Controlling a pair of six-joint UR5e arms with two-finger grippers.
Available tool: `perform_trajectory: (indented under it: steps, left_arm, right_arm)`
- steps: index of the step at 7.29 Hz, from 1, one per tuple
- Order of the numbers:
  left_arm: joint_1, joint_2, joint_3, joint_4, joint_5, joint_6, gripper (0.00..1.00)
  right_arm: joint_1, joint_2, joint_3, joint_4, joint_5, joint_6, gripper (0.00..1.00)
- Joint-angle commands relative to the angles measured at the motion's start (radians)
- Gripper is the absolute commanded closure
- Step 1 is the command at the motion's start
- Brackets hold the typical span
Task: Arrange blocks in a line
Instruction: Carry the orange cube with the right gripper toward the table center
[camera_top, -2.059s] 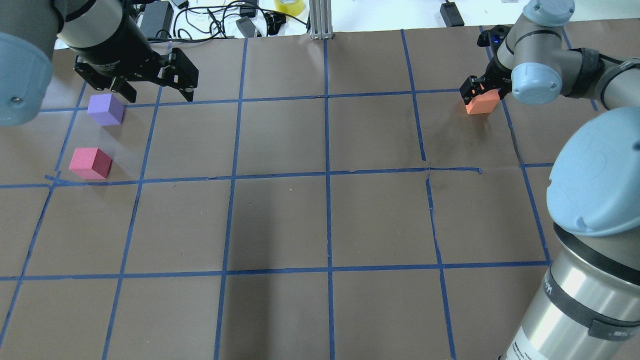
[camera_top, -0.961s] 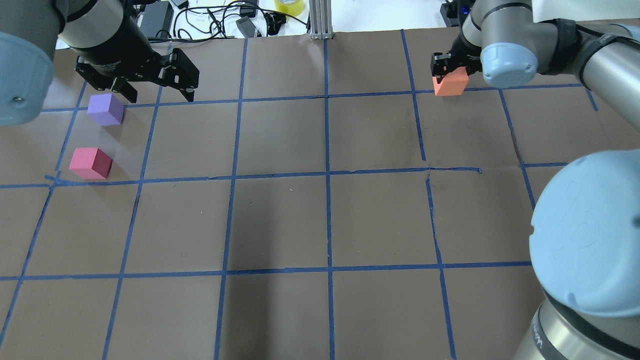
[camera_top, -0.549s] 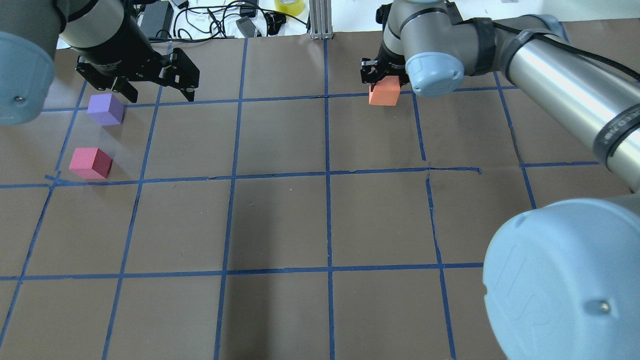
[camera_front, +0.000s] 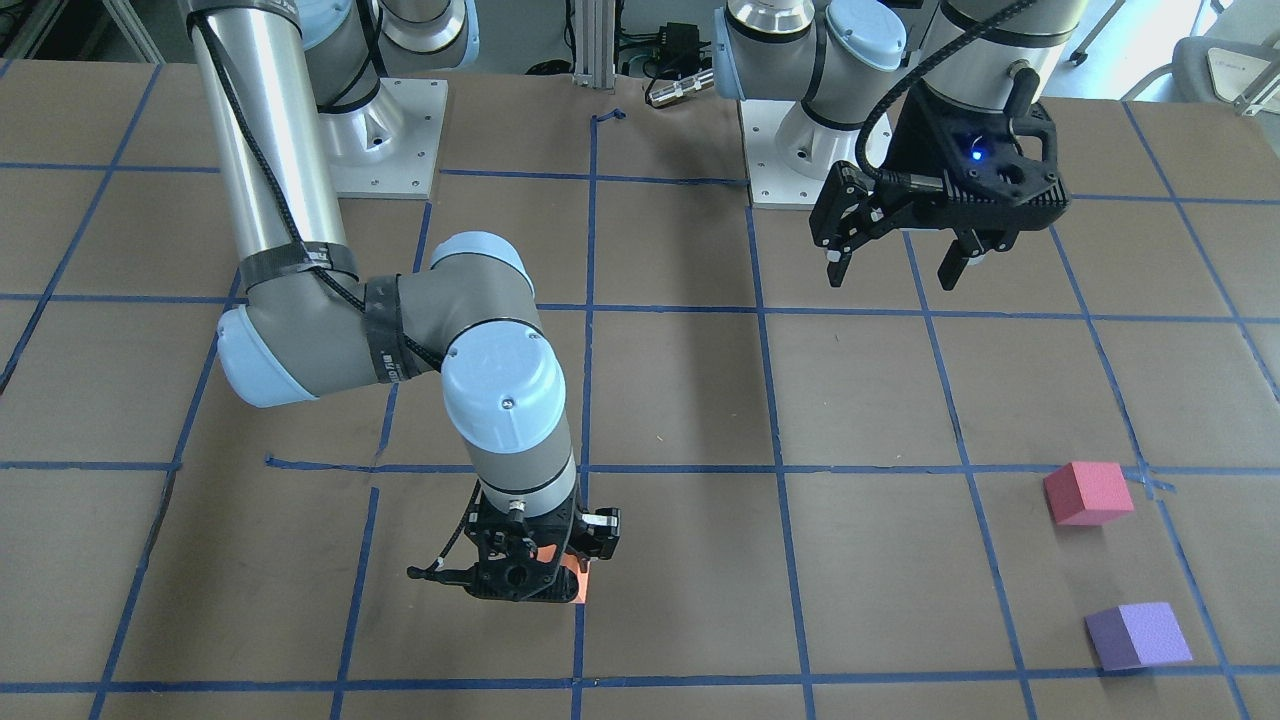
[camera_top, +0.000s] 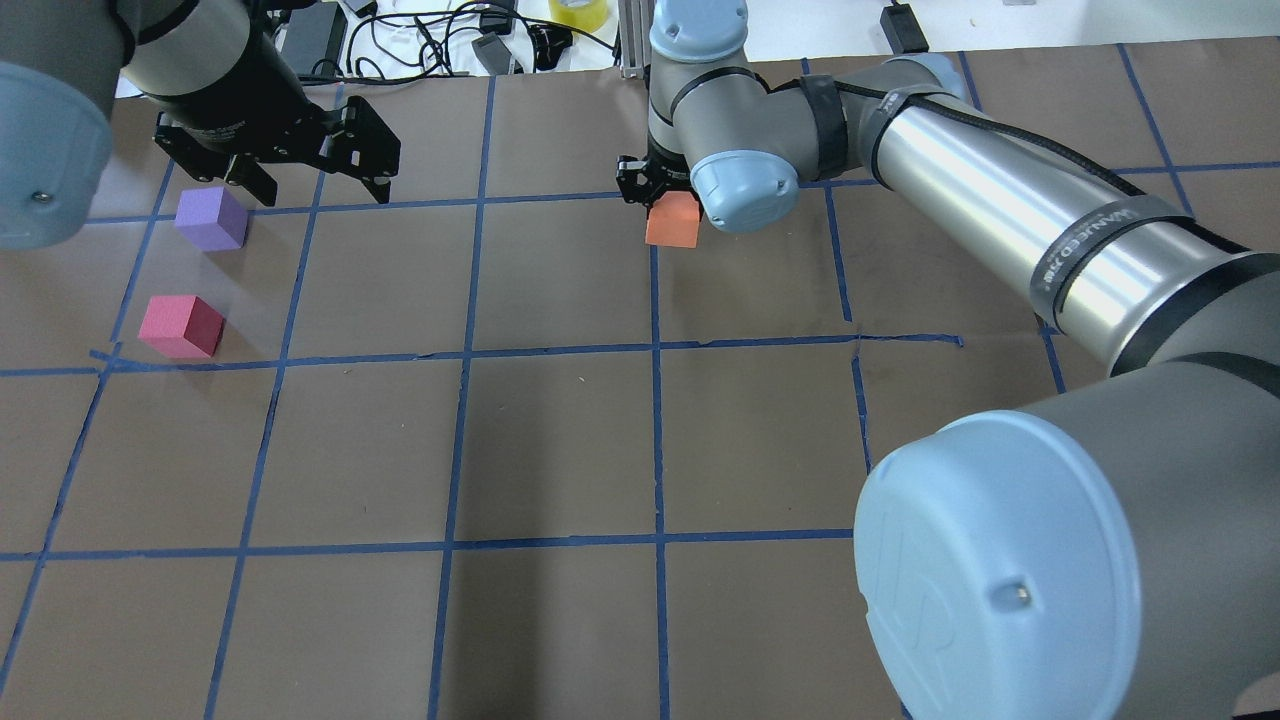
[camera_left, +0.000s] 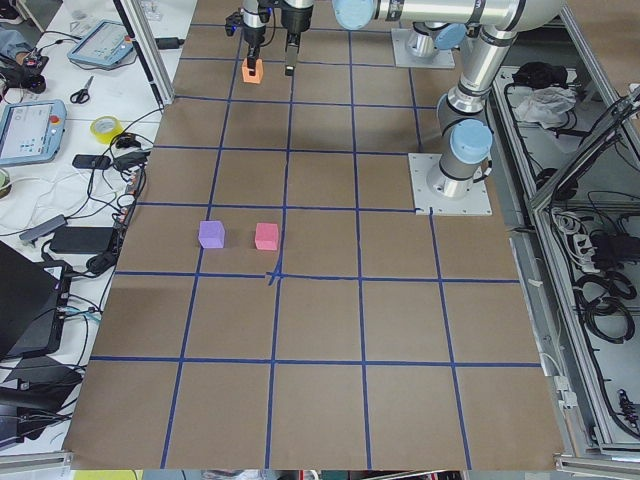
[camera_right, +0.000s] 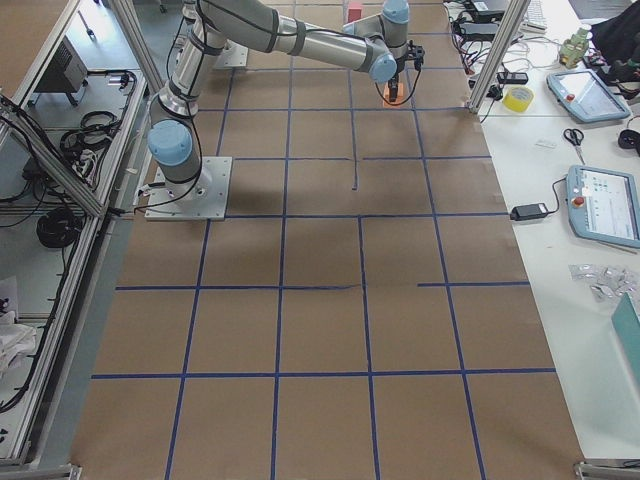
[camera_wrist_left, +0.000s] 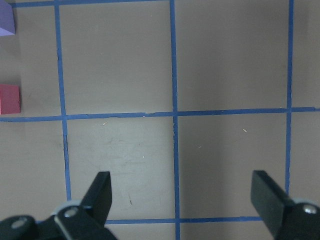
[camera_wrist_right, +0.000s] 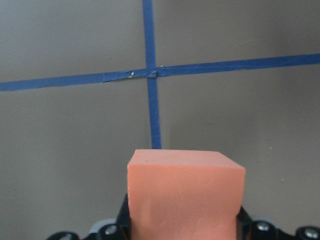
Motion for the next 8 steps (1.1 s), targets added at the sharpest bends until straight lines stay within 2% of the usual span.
perform_trajectory:
  steps: [1,3,4,7,8]
  left_arm:
    - [0.000,0.000,0.000,0.001,0.000,0.001,0.00]
    - [0.000,0.000,0.000,0.001,0.000,0.001,0.00]
    - [0.000,0.000,0.000,0.001,0.000,0.001,0.00]
    - [0.000,0.003,0.000,0.001,0.000,0.004,0.00]
    - [0.000,0.003,0.000,0.001,0.001,0.006,0.00]
  right_arm:
    - [0.053,0.071,-0.056,-0.004,-0.003,0.060,0.99]
    - [0.056,0.090,-0.058,-0.012,-0.004,0.051,0.94]
    - [0.056,0.093,-0.056,-0.010,-0.003,0.059,0.87]
    - [0.056,0.104,-0.062,-0.013,0.000,0.046,0.83]
    - [0.056,0.104,-0.061,-0.016,0.000,0.050,0.58]
